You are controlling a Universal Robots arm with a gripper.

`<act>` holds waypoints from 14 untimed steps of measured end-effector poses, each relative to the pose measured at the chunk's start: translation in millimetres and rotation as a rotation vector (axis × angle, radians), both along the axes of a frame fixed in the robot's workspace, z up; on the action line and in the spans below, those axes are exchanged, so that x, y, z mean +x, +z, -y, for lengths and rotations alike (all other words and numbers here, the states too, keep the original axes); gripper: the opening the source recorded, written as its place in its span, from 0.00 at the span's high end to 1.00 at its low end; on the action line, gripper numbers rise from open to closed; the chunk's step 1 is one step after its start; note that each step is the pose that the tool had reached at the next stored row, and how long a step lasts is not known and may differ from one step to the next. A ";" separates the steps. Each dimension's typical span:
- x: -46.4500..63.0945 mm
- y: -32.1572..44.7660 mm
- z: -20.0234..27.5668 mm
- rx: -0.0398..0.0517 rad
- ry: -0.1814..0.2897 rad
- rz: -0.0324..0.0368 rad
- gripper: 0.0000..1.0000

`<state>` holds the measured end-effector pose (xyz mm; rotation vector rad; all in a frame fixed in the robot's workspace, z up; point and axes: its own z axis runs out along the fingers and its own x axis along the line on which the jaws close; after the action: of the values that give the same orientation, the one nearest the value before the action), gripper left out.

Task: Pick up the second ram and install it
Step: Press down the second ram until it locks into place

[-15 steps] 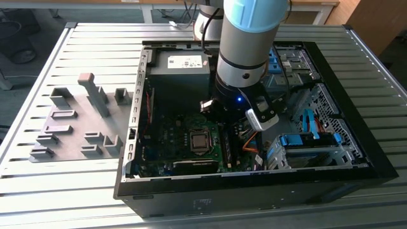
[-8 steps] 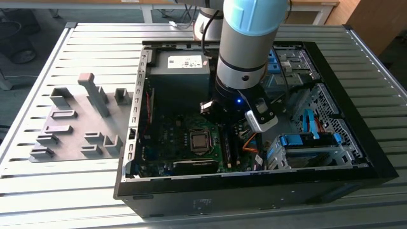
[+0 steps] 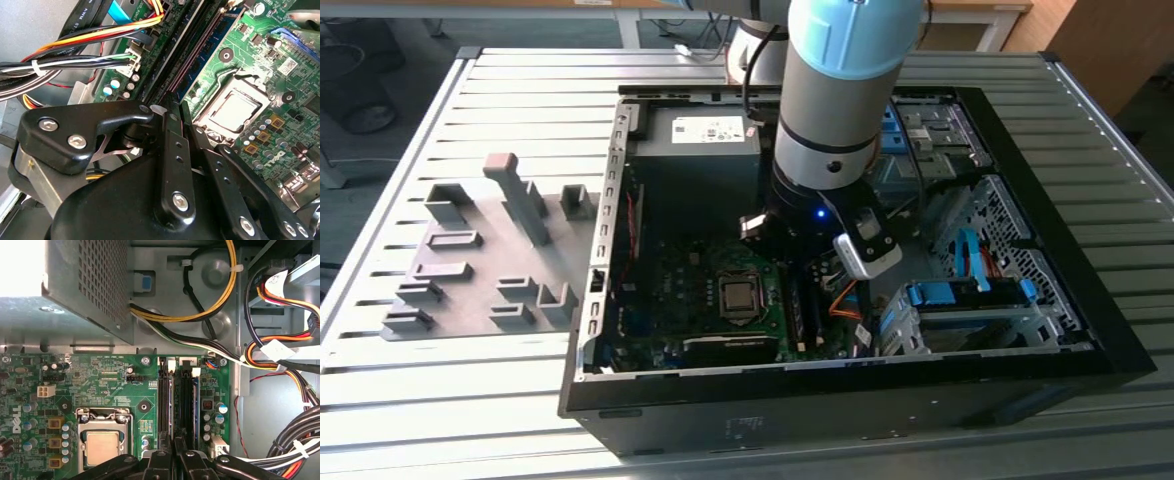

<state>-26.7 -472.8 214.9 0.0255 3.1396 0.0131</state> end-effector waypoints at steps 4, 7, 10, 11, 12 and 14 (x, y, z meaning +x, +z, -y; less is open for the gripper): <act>0.0 -1.0 0.0 0.0002 0.000 0.0001 0.86; 0.0 -2.1 0.0 -0.0001 -0.001 0.0000 0.86; 0.0 -2.3 0.0 -0.0002 -0.001 0.0000 0.86; 0.0 -2.4 0.0 0.0000 -0.001 0.0000 0.86; 0.0 -2.3 0.0 0.0002 -0.001 0.0001 0.86; 0.0 -1.3 -0.1 0.0005 -0.001 0.0001 0.86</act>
<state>-26.7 -472.7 213.6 0.0267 3.1394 0.0139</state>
